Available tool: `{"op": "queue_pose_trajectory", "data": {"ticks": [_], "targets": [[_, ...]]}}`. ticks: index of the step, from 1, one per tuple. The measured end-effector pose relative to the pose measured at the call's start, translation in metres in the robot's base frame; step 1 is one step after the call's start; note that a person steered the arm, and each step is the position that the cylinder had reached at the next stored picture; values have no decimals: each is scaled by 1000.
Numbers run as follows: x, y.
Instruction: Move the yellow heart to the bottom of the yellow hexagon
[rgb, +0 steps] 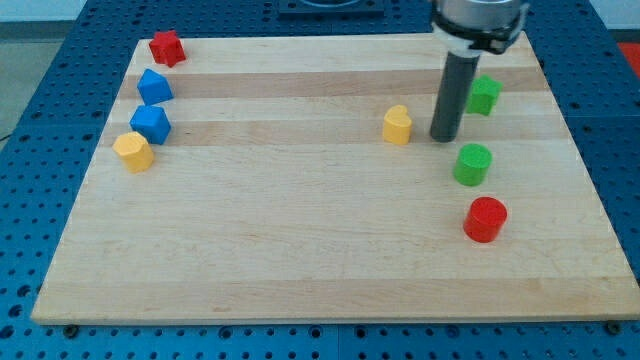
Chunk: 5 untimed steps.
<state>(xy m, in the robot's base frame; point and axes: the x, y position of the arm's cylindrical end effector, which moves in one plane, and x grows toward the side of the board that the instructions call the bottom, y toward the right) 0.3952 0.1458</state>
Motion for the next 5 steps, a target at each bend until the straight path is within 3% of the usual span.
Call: {"op": "queue_pose_trajectory", "data": {"ticks": [1,2,3,5], "targets": [[0,-19],[-2,-75],[-20,-58],[-21,-196]]}}
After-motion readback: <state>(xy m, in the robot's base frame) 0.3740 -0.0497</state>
